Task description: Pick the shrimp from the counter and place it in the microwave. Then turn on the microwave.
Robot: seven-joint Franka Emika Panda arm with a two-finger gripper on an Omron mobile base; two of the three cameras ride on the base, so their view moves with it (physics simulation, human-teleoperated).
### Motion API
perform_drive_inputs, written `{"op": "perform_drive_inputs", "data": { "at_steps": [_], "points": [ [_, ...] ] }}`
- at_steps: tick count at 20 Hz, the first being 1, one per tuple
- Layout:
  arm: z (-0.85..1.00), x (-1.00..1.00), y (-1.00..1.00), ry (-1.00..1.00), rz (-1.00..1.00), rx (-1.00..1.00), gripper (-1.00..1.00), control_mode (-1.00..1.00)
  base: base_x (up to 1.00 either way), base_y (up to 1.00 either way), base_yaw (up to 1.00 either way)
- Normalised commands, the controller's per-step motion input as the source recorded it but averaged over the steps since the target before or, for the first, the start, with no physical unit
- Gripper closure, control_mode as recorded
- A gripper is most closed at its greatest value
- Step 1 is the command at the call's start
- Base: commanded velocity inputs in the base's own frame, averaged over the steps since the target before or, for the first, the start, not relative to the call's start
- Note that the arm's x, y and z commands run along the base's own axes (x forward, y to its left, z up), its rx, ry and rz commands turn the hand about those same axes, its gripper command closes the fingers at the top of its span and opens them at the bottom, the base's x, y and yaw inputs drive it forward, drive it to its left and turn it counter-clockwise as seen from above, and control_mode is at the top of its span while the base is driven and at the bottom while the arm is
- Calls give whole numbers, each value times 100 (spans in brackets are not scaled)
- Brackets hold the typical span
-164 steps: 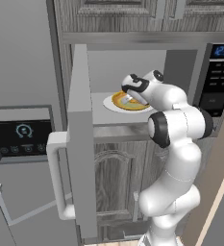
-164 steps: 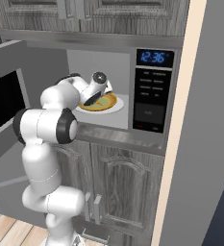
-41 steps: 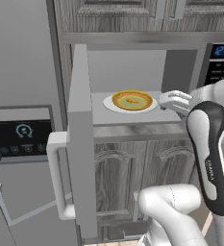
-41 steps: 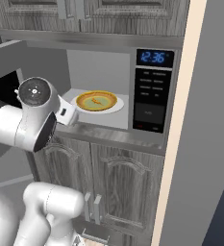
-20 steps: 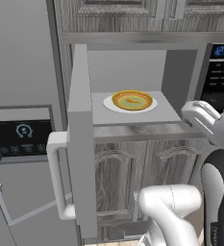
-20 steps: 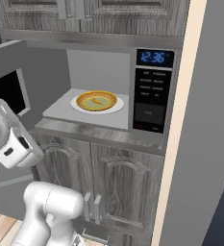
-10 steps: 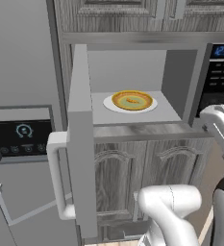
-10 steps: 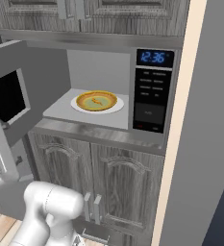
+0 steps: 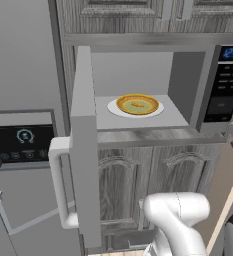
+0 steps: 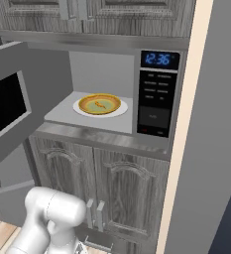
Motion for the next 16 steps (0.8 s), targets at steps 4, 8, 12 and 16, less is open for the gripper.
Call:
{"op": "perform_drive_inputs", "data": {
  "at_steps": [4, 8, 12, 16],
  "points": [
    [7, -45, 0, 0, -17, 9, -100, -100, 0, 0, 0],
    [6, -51, 0, 0, -17, 10, -100, -100, 0, 0, 0],
    [4, -43, 9, -3, -15, 9, -100, -100, 0, 0, 0],
    [1, -31, 12, -2, -17, 6, -100, -100, 0, 0, 0]
  ]
}}
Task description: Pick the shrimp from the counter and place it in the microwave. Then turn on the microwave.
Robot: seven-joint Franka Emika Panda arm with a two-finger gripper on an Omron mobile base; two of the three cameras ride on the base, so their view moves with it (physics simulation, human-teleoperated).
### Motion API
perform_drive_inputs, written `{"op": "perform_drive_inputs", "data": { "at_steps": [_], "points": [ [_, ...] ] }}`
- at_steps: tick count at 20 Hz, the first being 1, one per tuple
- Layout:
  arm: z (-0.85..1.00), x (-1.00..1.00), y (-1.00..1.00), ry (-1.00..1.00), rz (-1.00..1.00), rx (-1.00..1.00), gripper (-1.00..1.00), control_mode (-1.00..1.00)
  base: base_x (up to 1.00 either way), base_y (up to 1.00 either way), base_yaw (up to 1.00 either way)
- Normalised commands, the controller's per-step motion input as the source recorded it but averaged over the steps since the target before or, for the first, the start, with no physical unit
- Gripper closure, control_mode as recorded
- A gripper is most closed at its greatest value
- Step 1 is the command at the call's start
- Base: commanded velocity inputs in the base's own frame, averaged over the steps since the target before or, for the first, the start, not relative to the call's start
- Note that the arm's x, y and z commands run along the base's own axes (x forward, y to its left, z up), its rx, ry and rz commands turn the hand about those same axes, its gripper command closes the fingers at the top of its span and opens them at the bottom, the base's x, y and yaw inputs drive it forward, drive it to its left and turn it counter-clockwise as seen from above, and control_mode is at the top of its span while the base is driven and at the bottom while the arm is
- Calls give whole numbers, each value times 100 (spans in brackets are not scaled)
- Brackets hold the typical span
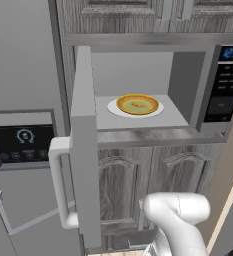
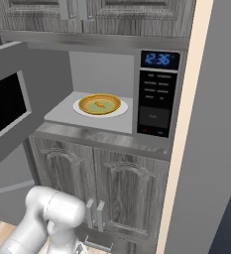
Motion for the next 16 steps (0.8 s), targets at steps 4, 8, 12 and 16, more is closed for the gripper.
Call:
{"op": "perform_drive_inputs", "data": {
  "at_steps": [4, 8, 12, 16],
  "points": [
    [1, -15, 14, -6, -13, 1, -100, -100, 0, 0, 0],
    [3, -29, 2, -4, -6, 1, -100, -100, 0, 0, 0],
    [0, -17, 9, -2, -1, 0, -100, -100, 0, 0, 0],
    [-3, -19, 15, -3, 0, 0, -100, -100, 0, 0, 0]
  ]
}}
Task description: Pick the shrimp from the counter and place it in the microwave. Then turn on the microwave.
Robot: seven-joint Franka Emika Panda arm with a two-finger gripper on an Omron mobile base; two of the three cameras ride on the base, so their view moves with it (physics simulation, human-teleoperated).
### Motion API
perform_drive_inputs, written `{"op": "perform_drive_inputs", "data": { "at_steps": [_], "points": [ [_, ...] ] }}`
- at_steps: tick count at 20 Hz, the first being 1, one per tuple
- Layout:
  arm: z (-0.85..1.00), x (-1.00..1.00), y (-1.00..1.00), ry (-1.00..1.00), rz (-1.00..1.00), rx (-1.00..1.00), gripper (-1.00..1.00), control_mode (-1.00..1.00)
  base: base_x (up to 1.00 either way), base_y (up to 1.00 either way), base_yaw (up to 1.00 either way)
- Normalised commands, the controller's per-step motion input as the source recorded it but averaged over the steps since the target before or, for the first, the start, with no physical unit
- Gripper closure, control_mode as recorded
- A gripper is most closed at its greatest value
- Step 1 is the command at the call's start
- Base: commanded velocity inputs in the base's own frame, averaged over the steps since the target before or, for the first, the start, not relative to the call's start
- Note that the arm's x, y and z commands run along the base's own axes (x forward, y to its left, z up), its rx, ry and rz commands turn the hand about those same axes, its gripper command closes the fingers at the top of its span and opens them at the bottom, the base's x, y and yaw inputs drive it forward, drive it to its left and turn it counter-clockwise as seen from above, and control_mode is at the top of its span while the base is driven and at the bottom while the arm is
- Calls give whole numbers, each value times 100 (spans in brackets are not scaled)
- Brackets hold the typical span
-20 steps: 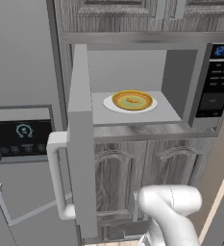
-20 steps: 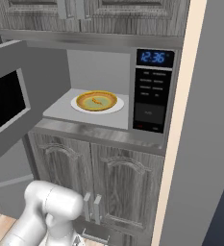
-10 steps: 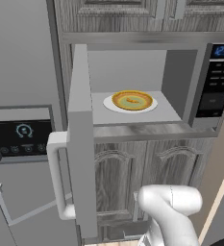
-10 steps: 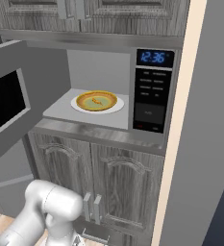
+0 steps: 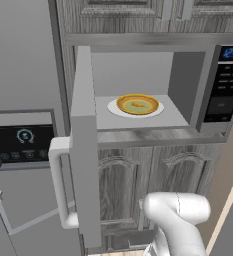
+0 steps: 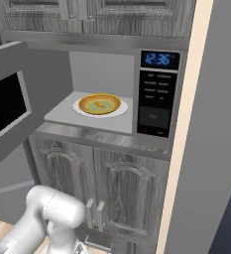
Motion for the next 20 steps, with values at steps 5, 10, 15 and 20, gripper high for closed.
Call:
{"op": "perform_drive_inputs", "data": {
  "at_steps": [5, 10, 15, 20],
  "points": [
    [-5, -12, 16, 0, 0, 1, -100, -100, 0, 0, 0],
    [-2, -15, 15, -4, 4, 1, -100, -100, 0, 0, 0],
    [-1, -12, 13, -2, 8, 0, -100, -100, 0, 0, 0],
    [-3, -11, 15, 0, 14, 0, -100, -100, 0, 0, 0]
  ]
}}
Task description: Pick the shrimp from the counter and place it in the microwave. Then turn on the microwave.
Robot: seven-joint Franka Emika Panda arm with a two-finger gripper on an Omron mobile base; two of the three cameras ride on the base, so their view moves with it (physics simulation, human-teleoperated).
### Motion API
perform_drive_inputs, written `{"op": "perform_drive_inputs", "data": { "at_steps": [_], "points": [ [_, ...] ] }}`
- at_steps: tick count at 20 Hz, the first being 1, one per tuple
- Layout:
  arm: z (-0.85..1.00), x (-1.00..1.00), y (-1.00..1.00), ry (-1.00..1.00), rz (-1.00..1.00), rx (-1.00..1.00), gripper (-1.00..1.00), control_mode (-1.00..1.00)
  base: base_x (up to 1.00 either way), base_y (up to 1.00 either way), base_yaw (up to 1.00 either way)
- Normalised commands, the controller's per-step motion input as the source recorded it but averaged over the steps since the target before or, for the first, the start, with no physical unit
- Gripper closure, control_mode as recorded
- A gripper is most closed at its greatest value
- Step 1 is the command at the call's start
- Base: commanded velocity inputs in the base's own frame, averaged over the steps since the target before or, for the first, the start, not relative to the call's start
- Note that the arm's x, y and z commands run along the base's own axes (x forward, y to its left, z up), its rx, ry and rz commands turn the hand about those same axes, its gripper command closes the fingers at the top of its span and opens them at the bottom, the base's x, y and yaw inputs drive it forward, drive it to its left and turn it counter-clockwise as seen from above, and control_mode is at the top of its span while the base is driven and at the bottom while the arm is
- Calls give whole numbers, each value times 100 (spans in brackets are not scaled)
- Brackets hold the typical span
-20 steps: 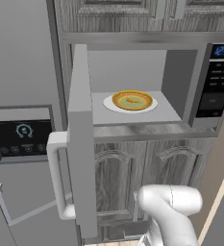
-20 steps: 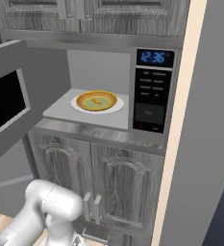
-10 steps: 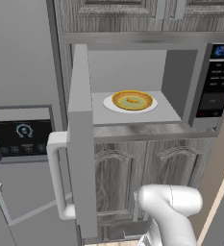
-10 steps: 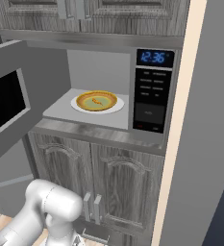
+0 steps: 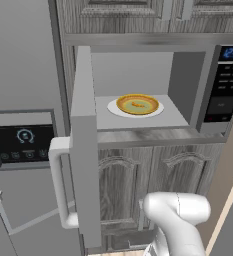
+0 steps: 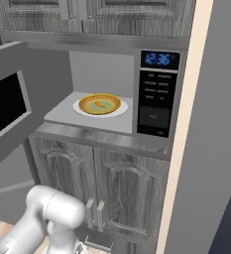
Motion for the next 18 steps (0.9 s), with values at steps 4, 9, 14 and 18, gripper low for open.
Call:
{"op": "perform_drive_inputs", "data": {
  "at_steps": [4, 9, 14, 18],
  "points": [
    [-4, -6, 15, 7, 17, 0, -100, -100, 0, 0, 0],
    [-5, -7, 17, 13, 21, 0, -100, -100, 0, 0, 0],
    [-4, -8, 18, 14, 22, 0, -100, -100, 0, 0, 0],
    [-5, -23, 23, 6, 18, 0, -100, -100, 0, 0, 0]
  ]
}}
